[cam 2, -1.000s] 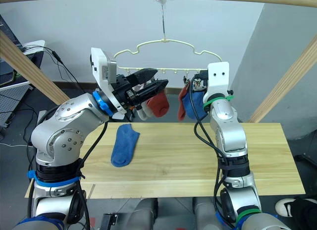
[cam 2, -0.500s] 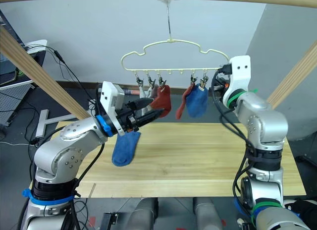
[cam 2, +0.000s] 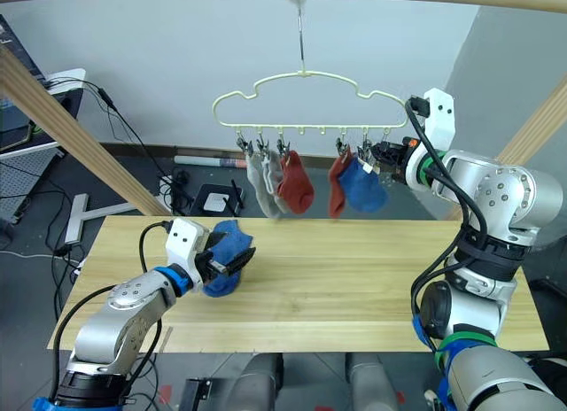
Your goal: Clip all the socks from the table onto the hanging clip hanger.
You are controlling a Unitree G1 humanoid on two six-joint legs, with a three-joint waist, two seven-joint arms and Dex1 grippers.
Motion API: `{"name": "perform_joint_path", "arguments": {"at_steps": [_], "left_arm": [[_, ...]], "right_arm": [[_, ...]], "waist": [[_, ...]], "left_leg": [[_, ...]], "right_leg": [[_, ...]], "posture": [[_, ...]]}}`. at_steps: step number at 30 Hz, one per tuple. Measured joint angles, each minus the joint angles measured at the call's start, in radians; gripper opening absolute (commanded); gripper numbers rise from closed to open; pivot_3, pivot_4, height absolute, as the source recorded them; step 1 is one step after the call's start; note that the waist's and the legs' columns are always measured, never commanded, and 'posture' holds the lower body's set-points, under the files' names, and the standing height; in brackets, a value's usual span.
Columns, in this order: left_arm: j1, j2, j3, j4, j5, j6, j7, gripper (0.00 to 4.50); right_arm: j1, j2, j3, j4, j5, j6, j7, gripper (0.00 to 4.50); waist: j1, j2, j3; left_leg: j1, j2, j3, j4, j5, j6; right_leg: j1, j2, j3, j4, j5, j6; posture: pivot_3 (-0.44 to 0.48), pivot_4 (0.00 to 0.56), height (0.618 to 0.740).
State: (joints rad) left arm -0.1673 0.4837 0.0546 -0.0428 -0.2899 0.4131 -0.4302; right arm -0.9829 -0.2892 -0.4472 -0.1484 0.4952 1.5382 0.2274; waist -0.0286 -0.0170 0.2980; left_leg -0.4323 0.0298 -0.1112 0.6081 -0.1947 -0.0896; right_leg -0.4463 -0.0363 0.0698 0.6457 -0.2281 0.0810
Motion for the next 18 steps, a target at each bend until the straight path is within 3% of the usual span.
{"name": "perform_joint_path", "arguments": {"at_steps": [7, 16, 18], "left_arm": [[-0.106, -0.119, -0.009, 0.330, 0.095, -0.108, 0.080, 4.46], [-0.253, -0.126, -0.019, 0.567, 0.186, -0.209, 0.113, 4.46], [-0.256, -0.127, -0.020, 0.575, 0.193, -0.219, 0.111, 3.91]], "right_arm": [[0.000, -0.023, 0.017, 0.000, 0.000, 0.005, 0.011, 0.00], [0.000, -0.023, 0.018, -0.001, -0.001, 0.021, 0.010, 0.00], [0.000, -0.023, 0.018, -0.001, -0.001, 0.022, 0.010, 0.00]], "waist": [[-0.007, 0.000, 0.000], [-0.011, 0.000, 0.000], [-0.014, 0.000, 0.000]], "left_leg": [[0.000, 0.000, -0.001, 0.000, 0.000, 0.000], [0.000, 0.000, -0.001, 0.000, 0.000, 0.000], [0.000, 0.000, -0.001, 0.000, 0.000, 0.000]], "right_leg": [[0.000, 0.000, -0.001, 0.001, 0.004, 0.003], [0.000, 0.000, -0.001, 0.002, 0.004, 0.004], [0.000, 0.000, 0.000, 0.002, 0.004, 0.004]], "posture": [[-0.018, 0.318, 0.740], [-0.033, 0.320, 0.740], [-0.033, 0.320, 0.740]]}}
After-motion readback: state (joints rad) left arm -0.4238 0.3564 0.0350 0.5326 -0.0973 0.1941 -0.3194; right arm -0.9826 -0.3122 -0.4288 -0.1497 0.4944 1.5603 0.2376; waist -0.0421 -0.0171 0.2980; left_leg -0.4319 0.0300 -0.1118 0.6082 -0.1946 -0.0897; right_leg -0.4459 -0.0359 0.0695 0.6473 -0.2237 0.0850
